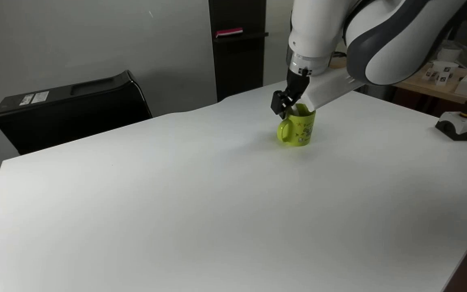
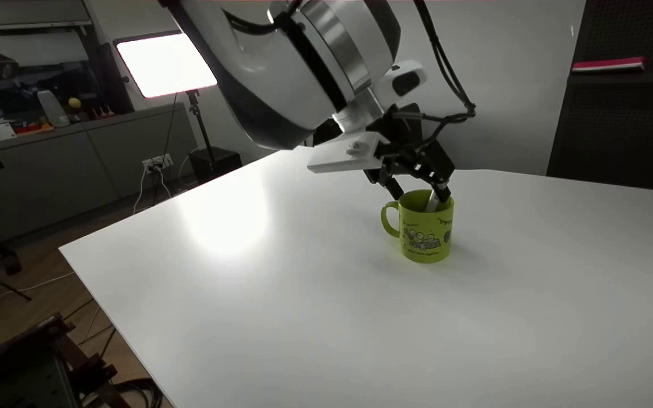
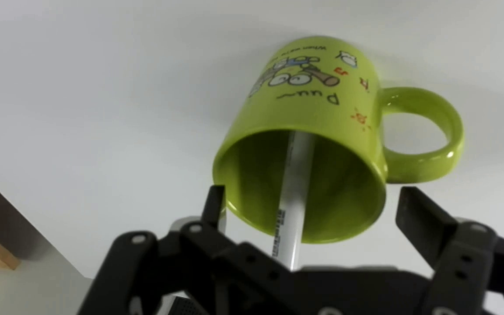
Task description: Pick the marker and put it in the cup
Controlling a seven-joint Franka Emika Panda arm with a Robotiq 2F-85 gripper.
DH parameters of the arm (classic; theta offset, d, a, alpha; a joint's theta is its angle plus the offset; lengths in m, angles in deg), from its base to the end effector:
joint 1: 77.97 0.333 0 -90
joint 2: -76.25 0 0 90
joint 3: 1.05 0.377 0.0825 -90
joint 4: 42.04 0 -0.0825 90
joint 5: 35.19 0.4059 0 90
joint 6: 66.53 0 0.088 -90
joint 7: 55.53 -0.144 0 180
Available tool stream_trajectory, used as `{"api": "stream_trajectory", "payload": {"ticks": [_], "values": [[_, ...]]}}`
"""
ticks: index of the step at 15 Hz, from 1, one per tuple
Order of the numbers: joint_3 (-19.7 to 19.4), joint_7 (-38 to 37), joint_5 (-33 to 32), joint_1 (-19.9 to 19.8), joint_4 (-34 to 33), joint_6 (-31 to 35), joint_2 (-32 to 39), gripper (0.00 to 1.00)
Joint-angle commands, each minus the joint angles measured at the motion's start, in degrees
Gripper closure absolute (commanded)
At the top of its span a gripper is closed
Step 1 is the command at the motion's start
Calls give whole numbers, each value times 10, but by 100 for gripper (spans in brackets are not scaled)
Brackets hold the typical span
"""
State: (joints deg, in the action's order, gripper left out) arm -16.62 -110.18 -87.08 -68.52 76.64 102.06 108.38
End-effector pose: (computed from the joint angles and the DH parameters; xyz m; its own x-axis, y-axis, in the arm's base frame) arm 0.6515 -0.0198 0.1791 0.9131 -0.0607 0.4032 -0.1778 -0.9491 0.2599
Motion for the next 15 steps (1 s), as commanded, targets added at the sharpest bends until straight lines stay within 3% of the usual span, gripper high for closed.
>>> {"api": "stream_trajectory", "payload": {"ticks": [1,4,10,15], "values": [[78,110,91,-50,-3,-93,-44,0],[77,192,174,-31,-18,-148,-68,0],[138,399,366,-50,-53,-222,-93,0],[178,491,474,-55,-91,-275,-84,0]]}}
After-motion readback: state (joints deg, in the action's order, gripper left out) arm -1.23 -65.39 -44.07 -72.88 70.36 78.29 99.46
